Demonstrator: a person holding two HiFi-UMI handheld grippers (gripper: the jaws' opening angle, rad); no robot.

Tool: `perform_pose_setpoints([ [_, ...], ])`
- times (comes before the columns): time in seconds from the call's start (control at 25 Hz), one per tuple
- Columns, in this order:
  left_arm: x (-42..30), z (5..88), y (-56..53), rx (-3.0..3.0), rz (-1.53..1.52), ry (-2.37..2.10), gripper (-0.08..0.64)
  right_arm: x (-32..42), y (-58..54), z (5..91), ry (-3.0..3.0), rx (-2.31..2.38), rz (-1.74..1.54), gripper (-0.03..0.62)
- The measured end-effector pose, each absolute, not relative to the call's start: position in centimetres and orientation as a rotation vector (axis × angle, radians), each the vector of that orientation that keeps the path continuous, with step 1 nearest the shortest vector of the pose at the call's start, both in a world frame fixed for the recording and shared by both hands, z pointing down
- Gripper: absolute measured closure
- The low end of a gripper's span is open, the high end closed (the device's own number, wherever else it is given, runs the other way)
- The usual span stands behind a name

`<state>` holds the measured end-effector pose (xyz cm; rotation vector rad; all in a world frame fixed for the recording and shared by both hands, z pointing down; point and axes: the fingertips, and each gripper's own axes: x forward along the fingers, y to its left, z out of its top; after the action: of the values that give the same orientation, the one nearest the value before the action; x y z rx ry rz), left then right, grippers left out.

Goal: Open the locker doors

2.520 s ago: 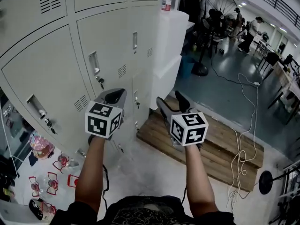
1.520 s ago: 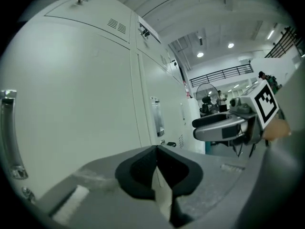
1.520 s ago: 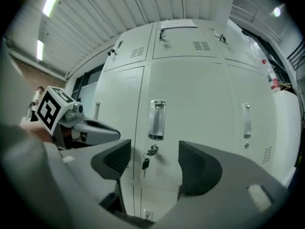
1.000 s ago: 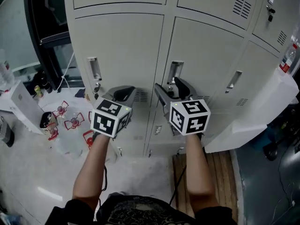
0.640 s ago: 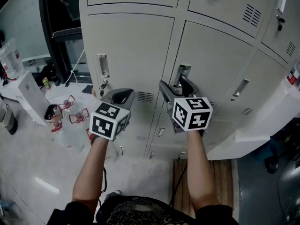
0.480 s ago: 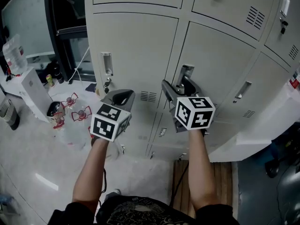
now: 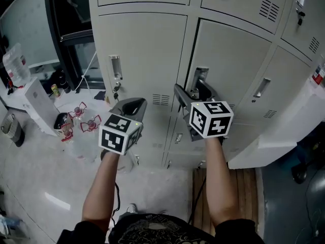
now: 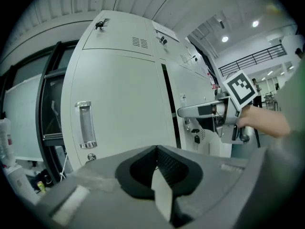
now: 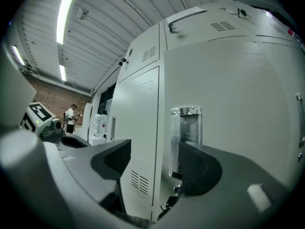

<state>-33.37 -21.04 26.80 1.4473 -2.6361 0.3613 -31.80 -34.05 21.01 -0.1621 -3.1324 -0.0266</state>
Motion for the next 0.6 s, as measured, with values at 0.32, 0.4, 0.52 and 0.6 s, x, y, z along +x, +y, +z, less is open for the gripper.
perform_pose_setpoints([
  [0.32, -31.7, 26.2, -23.0, 1.625, 0.356, -2.559, 0.558, -28.7, -33.6, 21.0, -3.138, -0.086, -0.02, 0.318],
  [0.4, -31.3, 26.3, -23.4, 1.662, 0.358, -2.531, 0.557, -27.8, -33.6, 21.0, -3.142, -0.059, -0.025, 0.328],
  [0.52, -30.8, 26.4, -24.1, 1.72, 0.351, -2.497, 0.558, -26.6, -33.6, 21.0, -3.137, -0.015, -0.028, 0.334],
  [0.6, -30.4, 26.2, -24.7, 1.765, 0.349, -2.483, 0.557, -25.8, -33.8, 20.9, -3.134, 0.02, -0.035, 0.345],
])
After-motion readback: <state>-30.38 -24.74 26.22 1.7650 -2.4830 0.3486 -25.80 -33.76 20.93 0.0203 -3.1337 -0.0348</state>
